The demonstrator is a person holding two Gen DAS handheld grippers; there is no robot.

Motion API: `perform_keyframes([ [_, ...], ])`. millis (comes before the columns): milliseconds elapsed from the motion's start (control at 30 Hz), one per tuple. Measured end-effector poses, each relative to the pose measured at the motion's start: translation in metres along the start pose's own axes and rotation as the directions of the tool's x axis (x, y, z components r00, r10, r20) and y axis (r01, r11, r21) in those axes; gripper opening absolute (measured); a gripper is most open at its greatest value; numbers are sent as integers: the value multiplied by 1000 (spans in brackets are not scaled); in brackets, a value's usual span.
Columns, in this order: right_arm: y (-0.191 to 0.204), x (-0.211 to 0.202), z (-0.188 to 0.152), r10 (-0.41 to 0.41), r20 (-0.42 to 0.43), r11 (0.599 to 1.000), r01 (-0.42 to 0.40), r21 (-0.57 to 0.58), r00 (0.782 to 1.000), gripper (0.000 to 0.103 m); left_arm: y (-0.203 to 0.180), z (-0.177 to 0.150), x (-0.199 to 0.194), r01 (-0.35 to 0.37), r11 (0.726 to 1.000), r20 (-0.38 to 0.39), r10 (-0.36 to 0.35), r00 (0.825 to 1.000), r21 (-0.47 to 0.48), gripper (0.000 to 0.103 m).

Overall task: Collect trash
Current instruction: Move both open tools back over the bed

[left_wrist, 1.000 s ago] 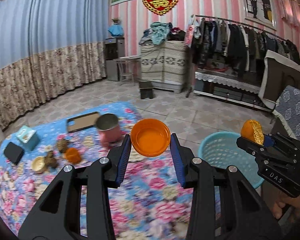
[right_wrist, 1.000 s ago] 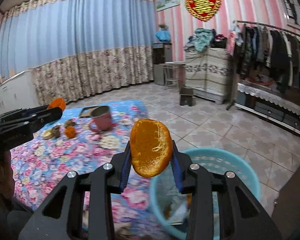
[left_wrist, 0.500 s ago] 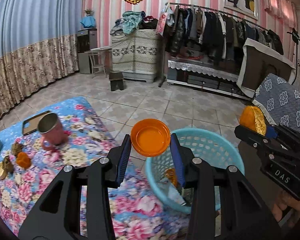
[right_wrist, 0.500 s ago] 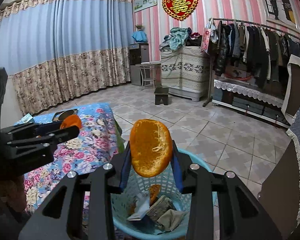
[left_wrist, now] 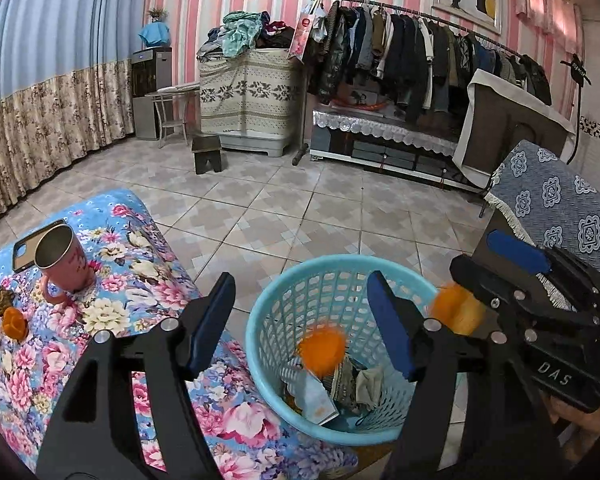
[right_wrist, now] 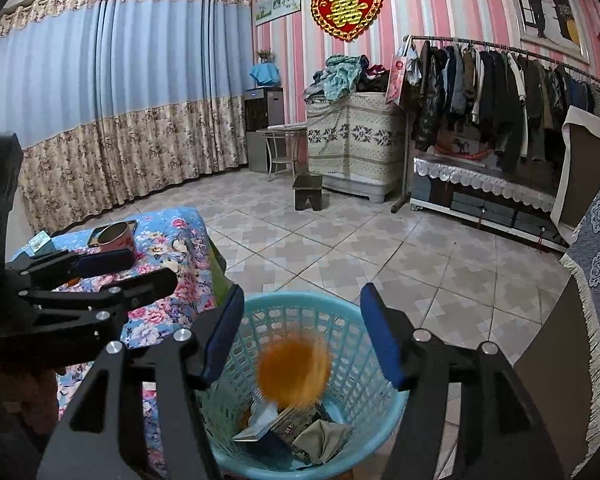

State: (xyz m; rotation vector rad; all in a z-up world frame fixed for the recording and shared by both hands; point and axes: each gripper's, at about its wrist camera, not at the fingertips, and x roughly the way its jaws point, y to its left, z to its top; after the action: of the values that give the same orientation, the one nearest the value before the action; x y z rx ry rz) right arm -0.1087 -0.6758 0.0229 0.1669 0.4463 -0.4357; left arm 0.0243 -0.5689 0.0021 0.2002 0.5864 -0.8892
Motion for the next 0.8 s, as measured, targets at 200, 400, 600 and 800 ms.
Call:
perform_keyframes([
  [200,3,-1,2,1,7,1000,-1,4,1000,60,16,0,-15,-17,1000,15,16,1000,7,67],
  [400,16,-2,0,23,13,1000,-23,-1,1000,60,58,-11,-52,-102,994,41,101,994,34,67],
  [600,48,-1,-1,66,30,998,-66,-14,997,60,132,-30,-108,-199,979,76,202,976,-44,67],
  [800,117,7,-15,163,-15,982,-163,-91,987,60,213,-67,-170,-347,931,94,358,929,-117,75],
])
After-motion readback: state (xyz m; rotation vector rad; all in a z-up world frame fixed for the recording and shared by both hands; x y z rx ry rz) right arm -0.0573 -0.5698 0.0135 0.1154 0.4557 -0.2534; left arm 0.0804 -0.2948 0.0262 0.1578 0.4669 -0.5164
